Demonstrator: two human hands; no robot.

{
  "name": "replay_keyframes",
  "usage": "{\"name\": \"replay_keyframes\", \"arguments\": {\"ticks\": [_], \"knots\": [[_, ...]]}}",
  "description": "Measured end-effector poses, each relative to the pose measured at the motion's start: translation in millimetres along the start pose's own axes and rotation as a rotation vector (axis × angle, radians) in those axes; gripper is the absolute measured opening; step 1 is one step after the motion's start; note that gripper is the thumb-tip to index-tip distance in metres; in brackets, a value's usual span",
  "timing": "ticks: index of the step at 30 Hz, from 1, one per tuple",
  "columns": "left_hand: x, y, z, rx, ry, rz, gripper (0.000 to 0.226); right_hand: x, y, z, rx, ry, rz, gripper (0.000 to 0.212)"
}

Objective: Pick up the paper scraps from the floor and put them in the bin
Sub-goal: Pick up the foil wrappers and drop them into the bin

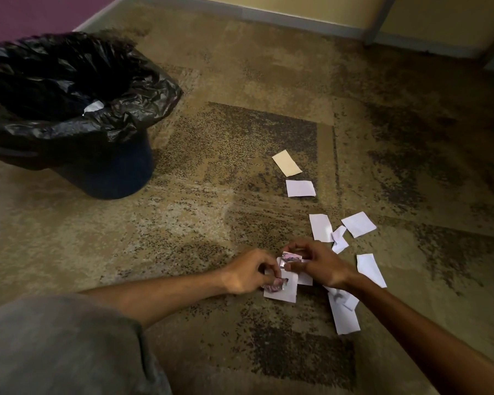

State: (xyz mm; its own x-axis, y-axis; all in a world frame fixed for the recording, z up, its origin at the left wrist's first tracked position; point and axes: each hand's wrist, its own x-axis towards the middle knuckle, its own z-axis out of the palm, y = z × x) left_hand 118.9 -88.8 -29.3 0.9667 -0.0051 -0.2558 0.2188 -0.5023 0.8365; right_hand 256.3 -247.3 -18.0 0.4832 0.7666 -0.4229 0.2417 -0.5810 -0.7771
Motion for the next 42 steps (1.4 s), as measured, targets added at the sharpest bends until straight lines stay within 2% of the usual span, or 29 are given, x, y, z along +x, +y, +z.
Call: {"name": "replay_keyframes", "arguments": {"ticks": [6, 9, 12, 15, 18, 23, 27, 30, 37, 42], "knots": [[-3.1, -4.3, 2.9, -0.116, -0.047, -0.074, 0.019, 0.9, 3.2, -0.2, -0.011, 0.014, 0.015, 0.028], [-5.9, -4.5, -5.1, -0.085, -0.013, -0.097, 0.022, 1.1, 0.1, -3.2, -0.075, 0.018, 0.016, 0.027], [-8.8, -1.7, -24.0, -0.155, 0.025, -0.119, 0.025, 3.9, -7.1, -7.0, -0.083, 0.063, 0.004, 0.026], [-14.2, 5.5, -45.7, -0.221, 0.088, -0.136, 0.032, 5.2, -21.3, -10.4, -0.055, 0.117, -0.008, 0.029], [-21.0, 12.1, -66.4, -0.195, 0.167, -0.147, 0.030, 7.0, -37.2, -15.9, -0.033, 0.142, -0.049, 0.030], [-39.1, 31.2, -102.9, -0.135, 0.301, -0.059, 0.023, 13.9, -73.2, -26.8, -0.053, 0.171, -0.144, 0.034], [-54.6, 50.7, -135.0, -0.112, 0.404, 0.005, 0.019, 18.1, -115.5, -32.2, -0.112, 0.198, -0.276, 0.024], [-69.2, 62.1, -163.6, 0.027, 0.537, 0.057, 0.017, 22.2, -147.9, -34.8, -0.221, 0.227, -0.378, 0.014], [-112.5, 85.3, -239.0, 0.256, 0.922, 0.187, 0.013, 22.6, -245.5, -39.1, -0.241, 0.259, -0.544, 0.016], [-137.6, 86.9, -286.8, 0.554, 1.152, 0.145, 0.019, 32.4, -313.2, -27.7, -0.263, 0.259, -0.660, 0.008]]}}
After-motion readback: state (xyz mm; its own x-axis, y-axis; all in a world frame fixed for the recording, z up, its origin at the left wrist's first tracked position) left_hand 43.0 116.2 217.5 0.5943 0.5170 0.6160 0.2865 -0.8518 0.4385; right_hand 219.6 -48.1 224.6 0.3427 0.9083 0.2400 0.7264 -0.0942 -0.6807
